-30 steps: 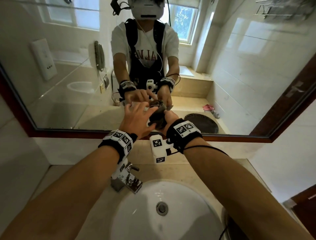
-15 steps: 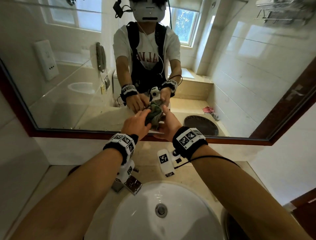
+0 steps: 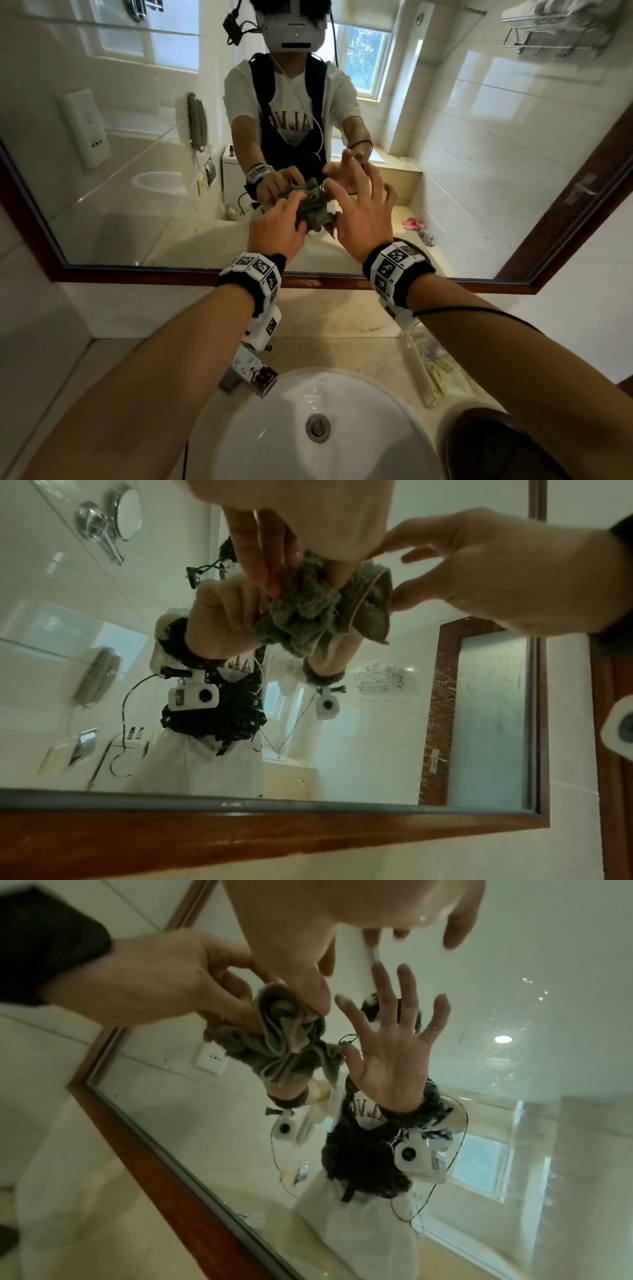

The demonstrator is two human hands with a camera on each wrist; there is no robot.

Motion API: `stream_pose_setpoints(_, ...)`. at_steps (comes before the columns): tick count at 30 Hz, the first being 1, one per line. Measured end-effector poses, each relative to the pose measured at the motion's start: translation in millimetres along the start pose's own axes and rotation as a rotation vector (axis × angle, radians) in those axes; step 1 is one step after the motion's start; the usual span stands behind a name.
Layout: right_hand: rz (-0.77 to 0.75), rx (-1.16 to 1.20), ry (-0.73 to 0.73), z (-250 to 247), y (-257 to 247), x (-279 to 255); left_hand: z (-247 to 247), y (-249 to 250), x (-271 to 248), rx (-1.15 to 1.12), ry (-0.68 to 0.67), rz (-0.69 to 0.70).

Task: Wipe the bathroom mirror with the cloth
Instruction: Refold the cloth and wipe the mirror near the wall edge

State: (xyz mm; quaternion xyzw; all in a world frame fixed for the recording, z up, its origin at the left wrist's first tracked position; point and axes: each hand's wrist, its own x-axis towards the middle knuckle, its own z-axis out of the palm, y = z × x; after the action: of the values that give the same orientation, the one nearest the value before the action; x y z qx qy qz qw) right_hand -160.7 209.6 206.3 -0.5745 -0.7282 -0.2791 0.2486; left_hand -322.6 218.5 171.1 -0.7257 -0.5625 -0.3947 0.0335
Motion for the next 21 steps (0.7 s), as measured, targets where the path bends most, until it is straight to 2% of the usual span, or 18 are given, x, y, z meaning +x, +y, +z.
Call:
stream_pose_setpoints(5,-0.115,-0.132,-0.016,4.5,8.4,12.0,3.1,-2.8,10.5,0.037,0.020,0.070)
stream_pose_setpoints(15,-0.145,-0.126,0.065,43.7,24.6,17.5,22.0,-15.0,3.2,0.032,0.095,0.165)
stream_pose_setpoints(21,-0.149,-0.110,0.158,52.3,25.9,19.5,47.6,-26.6,-20.8,0.107,0.029,0.240)
